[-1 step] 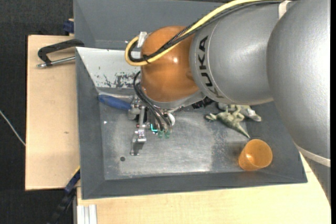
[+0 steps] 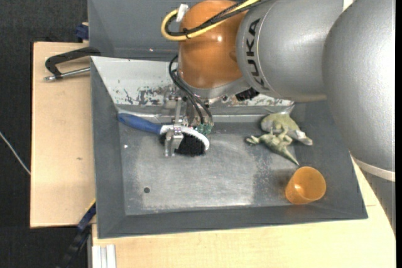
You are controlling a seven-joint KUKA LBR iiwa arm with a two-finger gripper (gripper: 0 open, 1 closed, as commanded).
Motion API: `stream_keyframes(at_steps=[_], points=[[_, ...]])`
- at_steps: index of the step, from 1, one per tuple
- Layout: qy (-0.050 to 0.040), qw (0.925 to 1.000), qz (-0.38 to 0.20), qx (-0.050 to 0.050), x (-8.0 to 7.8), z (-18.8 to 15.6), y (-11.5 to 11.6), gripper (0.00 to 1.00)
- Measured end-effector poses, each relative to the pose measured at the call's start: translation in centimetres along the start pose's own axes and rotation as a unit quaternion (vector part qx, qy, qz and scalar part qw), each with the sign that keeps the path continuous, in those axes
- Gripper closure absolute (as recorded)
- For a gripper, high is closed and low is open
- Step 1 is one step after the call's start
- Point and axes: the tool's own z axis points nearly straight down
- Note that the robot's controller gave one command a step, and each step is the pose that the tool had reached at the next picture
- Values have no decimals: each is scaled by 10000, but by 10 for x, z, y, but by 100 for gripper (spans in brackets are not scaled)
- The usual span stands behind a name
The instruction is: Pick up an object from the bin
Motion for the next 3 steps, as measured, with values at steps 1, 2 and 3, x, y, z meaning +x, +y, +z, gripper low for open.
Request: stream_keyframes(at_steps=[1,2,3], points=[[50,10000,-32,9,3,81,-47,0],[24,10000,-36,-2,2,77,-44,100],[-15,9992,-395,-8,1,-51,-38,100]])
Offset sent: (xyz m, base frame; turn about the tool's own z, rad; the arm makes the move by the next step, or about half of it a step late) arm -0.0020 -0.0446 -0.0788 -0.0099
